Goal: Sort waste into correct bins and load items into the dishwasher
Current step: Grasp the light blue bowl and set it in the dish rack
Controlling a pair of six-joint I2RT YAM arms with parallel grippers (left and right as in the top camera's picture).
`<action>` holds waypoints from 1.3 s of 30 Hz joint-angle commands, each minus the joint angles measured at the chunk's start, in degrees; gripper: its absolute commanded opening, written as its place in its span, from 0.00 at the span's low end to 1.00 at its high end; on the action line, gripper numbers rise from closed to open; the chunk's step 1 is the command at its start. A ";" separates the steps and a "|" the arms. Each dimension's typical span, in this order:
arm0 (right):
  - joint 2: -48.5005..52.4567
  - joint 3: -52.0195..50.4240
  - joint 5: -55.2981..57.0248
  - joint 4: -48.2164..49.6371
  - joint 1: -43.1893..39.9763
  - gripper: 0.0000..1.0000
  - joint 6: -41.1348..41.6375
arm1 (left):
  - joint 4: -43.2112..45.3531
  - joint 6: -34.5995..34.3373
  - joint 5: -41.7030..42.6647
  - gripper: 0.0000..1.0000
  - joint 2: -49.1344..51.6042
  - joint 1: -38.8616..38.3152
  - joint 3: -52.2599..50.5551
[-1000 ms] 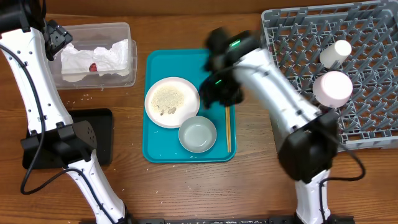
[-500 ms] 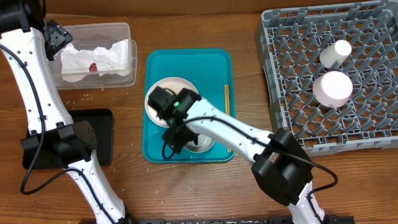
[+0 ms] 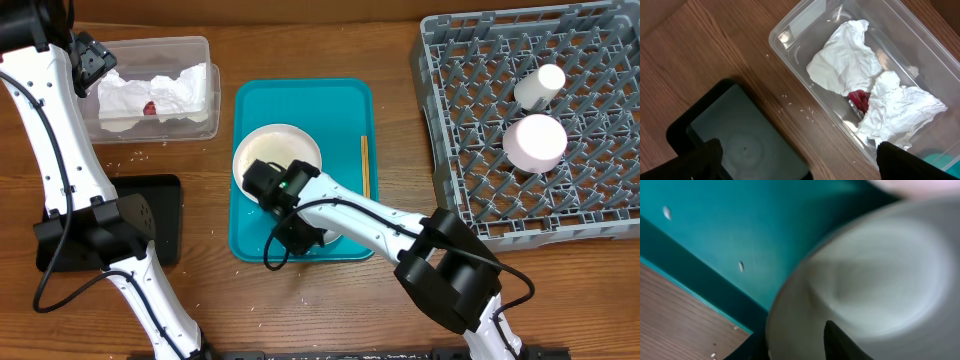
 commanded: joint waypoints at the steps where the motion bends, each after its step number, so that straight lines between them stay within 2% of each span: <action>1: -1.86 0.00 -0.70 0.46 0.28 0.29 -0.11 | 0.04 -0.70 -0.17 1.00 -0.33 -0.39 -0.20; 8: -1.88 5.05 -0.72 -1.88 0.26 0.04 0.57 | 0.04 -0.70 -0.17 1.00 -0.33 -0.39 -0.20; 14: -1.88 19.08 -0.46 -10.99 -3.26 0.04 3.34 | 0.04 -0.70 -0.17 1.00 -0.33 -0.39 -0.20; 18: -1.88 31.47 3.87 -17.55 -9.38 0.04 6.01 | 0.04 -0.70 -0.20 1.00 -0.33 -0.39 -0.20; 21: -1.88 41.00 7.34 -23.26 -17.51 0.04 10.32 | 0.04 -0.70 -0.17 1.00 -0.33 -0.39 -0.20; 25: -1.88 50.25 5.73 -29.51 -32.17 0.04 13.68 | 0.04 -0.70 -0.20 1.00 -0.33 -0.39 -0.20; 27: -2.69 50.47 -2.51 -29.51 -39.43 0.04 13.38 | 0.04 -0.70 -0.17 1.00 -0.33 -0.39 -0.20; 29: -2.95 50.34 -14.69 -29.51 -47.91 0.04 9.05 | 0.04 -0.70 -0.17 1.00 -0.33 -0.39 -0.20; 32: -3.34 48.06 -24.68 -29.51 -56.65 0.04 7.52 | 0.04 -0.70 -0.17 1.00 -0.33 -0.39 -0.20; 37: -8.02 36.48 -30.86 -29.51 -66.73 0.04 3.26 | 0.04 -0.70 -0.17 1.00 -0.33 -0.39 -0.20; 39: -10.43 31.12 -34.01 -29.51 -70.07 0.04 -1.25 | 0.04 -0.70 -0.20 1.00 -0.33 -0.39 -0.20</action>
